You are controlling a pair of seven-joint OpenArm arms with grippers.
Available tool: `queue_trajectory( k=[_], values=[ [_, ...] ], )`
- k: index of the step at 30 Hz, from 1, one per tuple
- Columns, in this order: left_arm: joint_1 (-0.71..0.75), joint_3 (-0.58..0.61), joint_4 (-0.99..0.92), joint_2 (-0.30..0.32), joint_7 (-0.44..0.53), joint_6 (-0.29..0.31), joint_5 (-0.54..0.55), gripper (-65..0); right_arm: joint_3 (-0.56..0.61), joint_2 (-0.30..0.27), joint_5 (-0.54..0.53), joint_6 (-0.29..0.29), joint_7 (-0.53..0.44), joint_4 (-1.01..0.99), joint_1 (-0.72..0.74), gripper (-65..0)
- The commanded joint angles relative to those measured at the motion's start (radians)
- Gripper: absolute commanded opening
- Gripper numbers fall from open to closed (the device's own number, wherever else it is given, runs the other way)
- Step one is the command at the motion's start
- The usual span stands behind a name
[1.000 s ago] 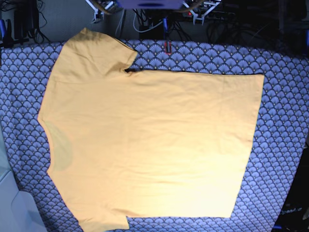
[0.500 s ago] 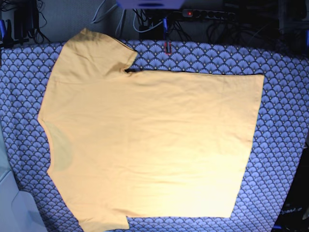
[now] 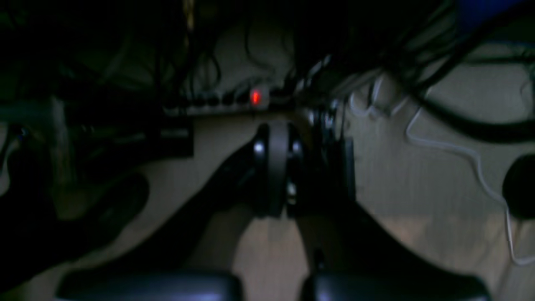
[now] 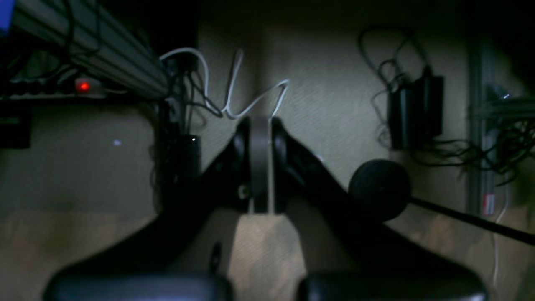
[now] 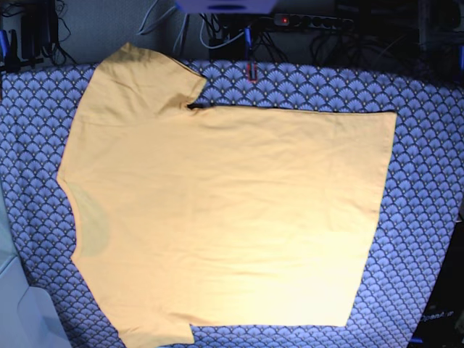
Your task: Fold the T-shirt properly
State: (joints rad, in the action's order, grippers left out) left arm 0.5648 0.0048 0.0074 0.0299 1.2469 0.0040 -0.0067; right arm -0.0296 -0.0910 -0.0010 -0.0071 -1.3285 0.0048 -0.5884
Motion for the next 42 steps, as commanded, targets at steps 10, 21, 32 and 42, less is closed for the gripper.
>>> queue_trajectory(
  k=[10, 21, 32, 42],
  values=[
    [0.128, -0.002, 0.035, -0.009, 0.069, 0.052, 0.004, -65.0, -0.049, -0.028, -0.004, 0.006, -0.053, 0.099, -0.115, -65.0],
    [0.551, -0.004, 0.826, 0.002, 0.057, 0.070, 0.118, -65.0, -0.191, 0.047, -0.004, 0.011, -0.029, 0.961, -0.554, -65.0],
    [0.744, -0.029, 1.477, 0.161, -0.296, 0.070, 0.294, -65.0, -0.200, 0.090, -0.004, 0.012, 0.350, 1.563, -0.677, -65.0],
    [0.734, -0.340, 1.856, 0.199, -0.790, 0.070, 0.486, -65.0, -0.172, 0.083, -0.150, 0.161, 0.843, 1.902, -0.582, -65.0]
  ],
)
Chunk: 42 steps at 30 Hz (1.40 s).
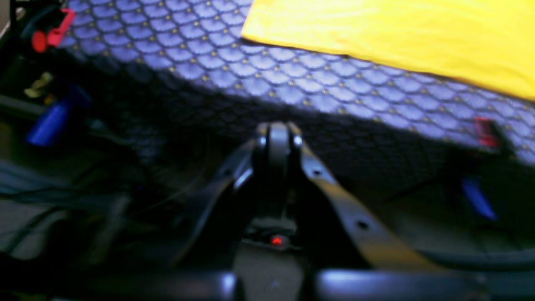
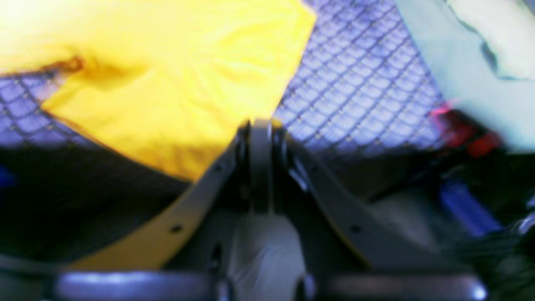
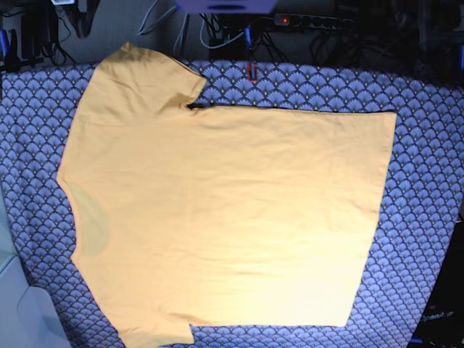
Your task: Fold the T-shirt properly
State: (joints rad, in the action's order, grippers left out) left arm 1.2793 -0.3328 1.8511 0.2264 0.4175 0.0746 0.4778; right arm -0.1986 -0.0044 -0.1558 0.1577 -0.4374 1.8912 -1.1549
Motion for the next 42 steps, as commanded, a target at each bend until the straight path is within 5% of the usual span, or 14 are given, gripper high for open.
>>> queue_trajectory(
  k=[1, 9, 12, 18, 24, 26, 35, 42],
  values=[
    [0.003, -0.039, 0.045, 0.001, -0.027, 0.000, 0.019, -65.0, -0.008, -0.003, -0.051, 0.062, 0.025, 0.038, 0.013, -65.0],
    [-0.165, -0.289, 0.132, -0.006, -0.474, 0.008, 0.177, -65.0, -0.207, -0.009, -0.290, 0.417, 0.691, 0.077, 0.290, -65.0],
    [-0.212, -0.331, 0.143, -0.006, -0.561, 0.008, 0.183, -65.0, -0.319, -0.016, -0.357, 0.540, 0.905, 0.078, 0.393, -65.0],
    [-0.274, -0.358, 0.147, -0.006, -0.662, 0.008, 0.181, -65.0, -0.539, -0.050, -0.382, 0.540, 1.257, 0.075, 0.588, -65.0],
    [-0.289, -0.358, 0.147, -0.003, -0.678, 0.006, 0.181, -65.0, -0.589, -0.068, -0.379, 0.540, 1.495, 0.069, 0.686, -65.0],
    [-0.300, -0.358, 0.147, -0.002, -0.678, 0.003, 0.181, -65.0, -0.576, -0.068, -0.380, 0.540, 1.532, 0.069, 0.702, -64.1],
    [-0.358, -0.411, 0.147, -0.005, -0.770, 0.008, 0.177, -65.0, -0.539, -0.038, -0.385, 0.540, 1.581, 0.069, 0.723, -38.5],
    [-0.407, -0.470, 0.147, -0.006, -0.849, 0.009, 0.183, -65.0, -0.545, -0.045, -0.380, 0.540, 1.653, -0.009, 0.786, -37.1]
  ],
)
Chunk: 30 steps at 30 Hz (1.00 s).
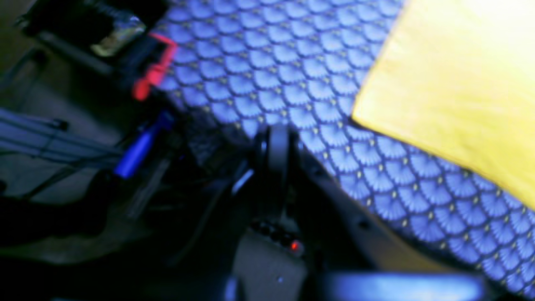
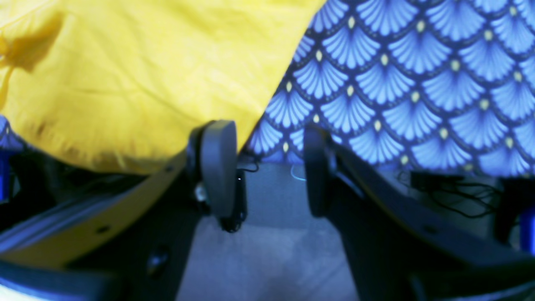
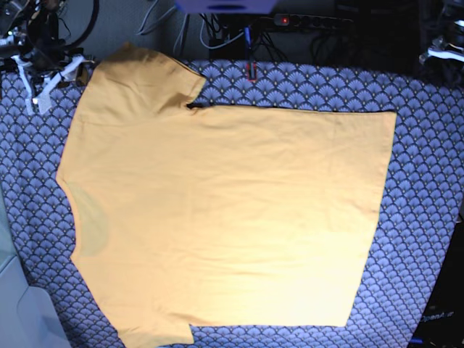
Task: Fold the T-shirt properly
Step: 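Move the right gripper down to the shirt's shoulder corner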
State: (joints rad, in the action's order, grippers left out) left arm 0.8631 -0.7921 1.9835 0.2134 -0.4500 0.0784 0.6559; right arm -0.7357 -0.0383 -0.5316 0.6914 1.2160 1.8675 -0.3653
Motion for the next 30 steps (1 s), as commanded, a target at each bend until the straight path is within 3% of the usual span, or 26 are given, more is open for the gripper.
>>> queue_trajectory(
  k=[1, 8, 16, 30],
  values=[
    [0.009, -0.011, 0.015, 0.007, 0.018, 0.005, 0.005, -65.0, -0.008, -0.015, -0.003, 0.007, 0.011, -0.015, 0.010, -37.1],
    [0.008, -0.011, 0.015, 0.007, 0.018, 0.005, 0.005, -65.0, -0.002, -0.061, -0.008, 0.007, 0.041, -0.164, 0.064, -36.9],
    [0.008, -0.011, 0.015, 0.007, 0.018, 0.005, 0.005, -65.0, 0.041, -0.054, -0.009, 0.007, 0.046, -0.161, 0.064, -36.9],
    [0.008, -0.011, 0.015, 0.007, 0.018, 0.005, -0.003, -65.0, 0.060, -0.024, -0.037, 0.007, 0.147, -0.161, 0.081, -37.2]
  ],
)
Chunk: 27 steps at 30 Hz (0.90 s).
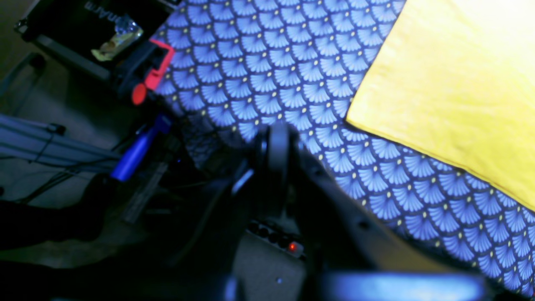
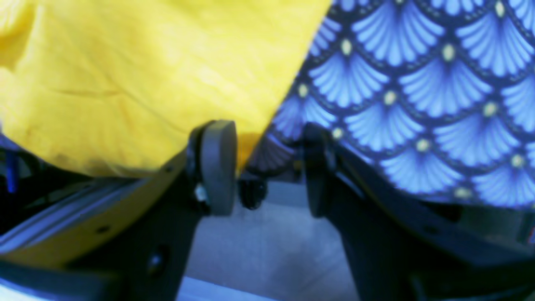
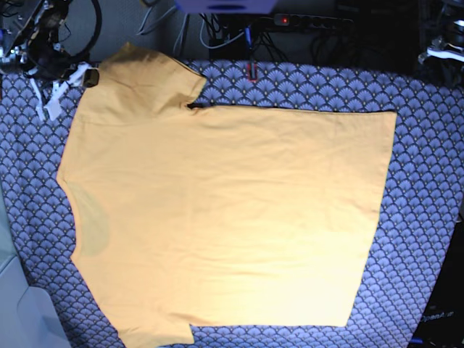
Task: Fold the T-shirt properly
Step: 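Move the right gripper down to the shirt's shoulder corner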
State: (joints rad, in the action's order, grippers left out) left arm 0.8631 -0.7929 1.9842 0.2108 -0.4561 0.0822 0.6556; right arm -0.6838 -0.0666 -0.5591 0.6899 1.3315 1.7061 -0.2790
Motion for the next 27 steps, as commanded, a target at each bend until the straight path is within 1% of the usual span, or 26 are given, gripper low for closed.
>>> queue_trajectory(
  k=[1, 9, 11, 13, 17, 24, 26, 27],
  values=[
    [0.008, -0.010, 0.014, 0.009, 0.024, 0.001, -0.003, -65.0, 0.008, 0.006, -0.019, 0.008, 0.033, 0.001, -0.006, -37.2],
    [0.008, -0.010, 0.014, 0.009, 0.024, 0.001, -0.003, -65.0, 0.008, 0.012, -0.028, 0.008, 0.036, 0.001, -0.007, -37.5],
    [0.008, -0.010, 0.014, 0.009, 0.024, 0.001, -0.003, -65.0, 0.009, 0.026, -0.028, 0.008, 0.036, 0.001, -0.007, -38.3],
    [0.008, -0.010, 0.014, 0.009, 0.026, 0.001, -0.003, -65.0, 0.011, 0.032, -0.028, 0.008, 0.038, 0.001, -0.007, -41.2],
    [0.006, -0.010, 0.014, 0.009, 0.026, 0.001, -0.003, -65.0, 0.051, 0.043, -0.029, 0.008, 0.038, 0.001, -0.007, -46.9],
    [0.006, -0.010, 0.014, 0.009, 0.026, 0.001, -0.003, -65.0, 0.045, 0.044, -0.029, 0.008, 0.038, 0.001, -0.013, -50.9],
    [0.006, -0.010, 0.014, 0.009, 0.026, 0.001, -0.003, -65.0, 0.045, 0.044, -0.029, 0.008, 0.038, 0.001, -0.013, -54.3],
    [0.003, -0.010, 0.014, 0.009, 0.026, 0.000, -0.001, -65.0, 0.045, 0.044, -0.029, 0.008, 0.038, 0.001, -0.013, -57.1]
  ],
)
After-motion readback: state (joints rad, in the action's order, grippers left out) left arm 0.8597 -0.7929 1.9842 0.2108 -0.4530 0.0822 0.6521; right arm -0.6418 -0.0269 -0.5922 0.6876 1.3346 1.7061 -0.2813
